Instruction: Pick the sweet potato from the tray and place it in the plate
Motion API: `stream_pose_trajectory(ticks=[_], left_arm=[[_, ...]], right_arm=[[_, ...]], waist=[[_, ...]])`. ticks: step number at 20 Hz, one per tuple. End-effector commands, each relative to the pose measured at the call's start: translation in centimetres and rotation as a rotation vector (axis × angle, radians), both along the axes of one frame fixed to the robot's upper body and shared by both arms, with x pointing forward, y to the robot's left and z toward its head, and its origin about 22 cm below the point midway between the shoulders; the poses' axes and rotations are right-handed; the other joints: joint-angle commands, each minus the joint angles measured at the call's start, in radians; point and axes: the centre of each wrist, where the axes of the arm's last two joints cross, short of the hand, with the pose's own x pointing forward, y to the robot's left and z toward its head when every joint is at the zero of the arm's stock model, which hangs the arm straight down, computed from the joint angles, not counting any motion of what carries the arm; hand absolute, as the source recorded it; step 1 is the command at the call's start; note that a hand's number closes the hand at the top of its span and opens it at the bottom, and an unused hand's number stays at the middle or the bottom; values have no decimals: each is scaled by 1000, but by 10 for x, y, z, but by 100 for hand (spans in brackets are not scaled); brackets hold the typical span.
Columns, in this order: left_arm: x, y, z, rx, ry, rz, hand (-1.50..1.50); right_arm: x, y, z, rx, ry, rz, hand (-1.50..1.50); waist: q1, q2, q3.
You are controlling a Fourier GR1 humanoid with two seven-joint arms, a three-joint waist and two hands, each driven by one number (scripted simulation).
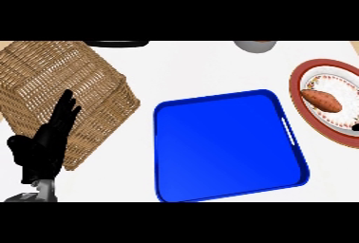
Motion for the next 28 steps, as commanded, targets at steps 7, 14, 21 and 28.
stream_pose_trajectory(ticks=[7, 14, 21, 28], left_arm=[[-3, -19, -41, -47, 178, -22, 0], [-2, -16, -34, -58, 163, -35, 0], [-8, -10, -35, -64, 183, -30, 0], [-3, -20, -34, -58, 156, -36, 0]], right_arm=[[-17, -21, 4, 13, -22, 32, -150], [-30, -31, -1, -14, -19, -38, -150], [-42, -45, 6, 21, -64, -82, -150], [-48, -48, 0, -9, -62, -149, -150]], waist=[[-5, 26, -20], [1, 28, -19], [1, 28, -18], [-1, 33, -17]])
